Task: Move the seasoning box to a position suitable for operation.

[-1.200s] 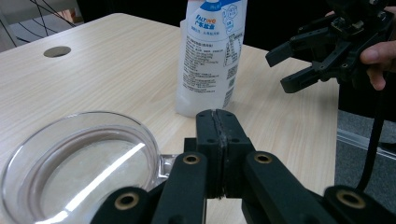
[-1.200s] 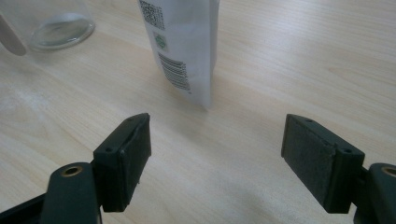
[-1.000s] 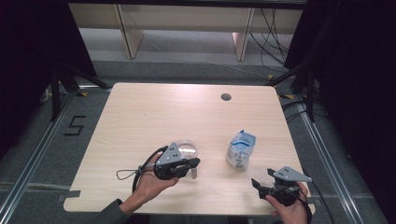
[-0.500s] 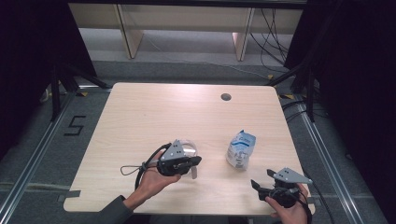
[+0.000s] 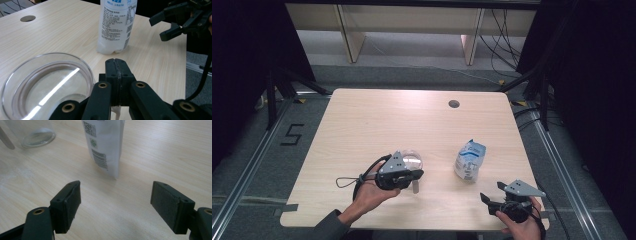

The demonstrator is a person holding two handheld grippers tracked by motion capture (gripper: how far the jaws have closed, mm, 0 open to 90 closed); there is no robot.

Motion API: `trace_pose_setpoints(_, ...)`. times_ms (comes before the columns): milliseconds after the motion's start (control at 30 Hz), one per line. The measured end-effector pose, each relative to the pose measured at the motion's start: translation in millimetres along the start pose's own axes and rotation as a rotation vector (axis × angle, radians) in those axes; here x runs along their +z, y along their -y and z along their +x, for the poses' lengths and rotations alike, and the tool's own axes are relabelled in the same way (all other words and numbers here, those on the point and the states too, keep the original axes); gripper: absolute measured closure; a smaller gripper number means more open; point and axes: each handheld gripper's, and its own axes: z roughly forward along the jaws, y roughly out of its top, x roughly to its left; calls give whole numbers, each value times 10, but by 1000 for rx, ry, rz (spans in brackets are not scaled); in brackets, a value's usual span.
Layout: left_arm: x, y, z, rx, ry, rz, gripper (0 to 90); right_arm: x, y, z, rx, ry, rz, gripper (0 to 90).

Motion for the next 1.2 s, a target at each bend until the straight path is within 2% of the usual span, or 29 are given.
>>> trace_pose_setpoints(67,-43,11,4,15,-2,17,889,1,1,4,5,0,1,253)
trace_pose_setpoints(133,-75,32,-1,12,-2,15,889,0,1,9,12,1,1,253)
trace_pose_setpoints(200,-119,50,7,35,-11,24,889,0,-1,2,3,1,-2,253)
trace_pose_setpoints(233,-138,62,5,25,-13,28,889,-2,0,9,13,2,0,253)
trace_pose_setpoints(267,-163,70,13,40,-22,36,888,-3,1,7,11,2,-1,253)
trace_pose_setpoints(300,-178,84,19,37,-22,33,888,-9,1,26,34,2,7,253)
trace_pose_setpoints(333,-202,92,24,44,-28,42,888,-7,3,27,36,-2,6,253)
trace_pose_setpoints(367,-216,106,27,38,-27,38,887,0,1,1,2,4,-5,253)
trace_pose_setpoints(400,-239,112,34,47,-31,47,884,-3,3,19,25,0,3,253)
trace_pose_setpoints(433,-255,123,36,47,-38,47,882,1,1,1,-2,7,-5,253)
trace_pose_setpoints(467,-272,129,47,58,-35,49,881,6,2,5,4,-2,-3,253)
trace_pose_setpoints(500,-288,141,38,41,-47,50,880,5,2,6,7,-5,0,253)
trace_pose_setpoints(633,-346,169,56,51,-64,56,876,7,2,5,3,-4,-1,253)
trace_pose_setpoints(667,-358,174,70,65,-64,56,873,8,3,5,4,-5,-2,253)
trace_pose_setpoints(733,-365,187,68,57,-61,47,854,8,3,5,4,-5,-2,253)
trace_pose_setpoints(800,-396,210,47,68,-63,28,811,7,2,5,4,-5,-3,253)
trace_pose_setpoints(867,-474,251,10,69,-86,1,792,6,2,6,3,-6,-3,253)
trace_pose_setpoints(900,-505,268,-10,46,-96,-14,784,-2,3,28,27,-2,4,253)
trace_pose_setpoints(933,-505,268,-10,46,-96,-14,776,2,1,14,3,0,-3,253)
trace_pose_setpoints(967,-592,295,-19,37,-122,-32,766,5,-1,0,-18,6,-12,253)
trace_pose_setpoints(1033,-637,308,-10,35,-133,-35,719,3,-2,0,-24,7,-7,253)
trace_pose_setpoints(1100,-721,374,16,-14,-169,-51,678,12,-1,11,-13,-4,-2,253)
trace_pose_setpoints(1200,-741,443,55,-75,-181,-49,597,8,-9,19,-18,-8,1,253)
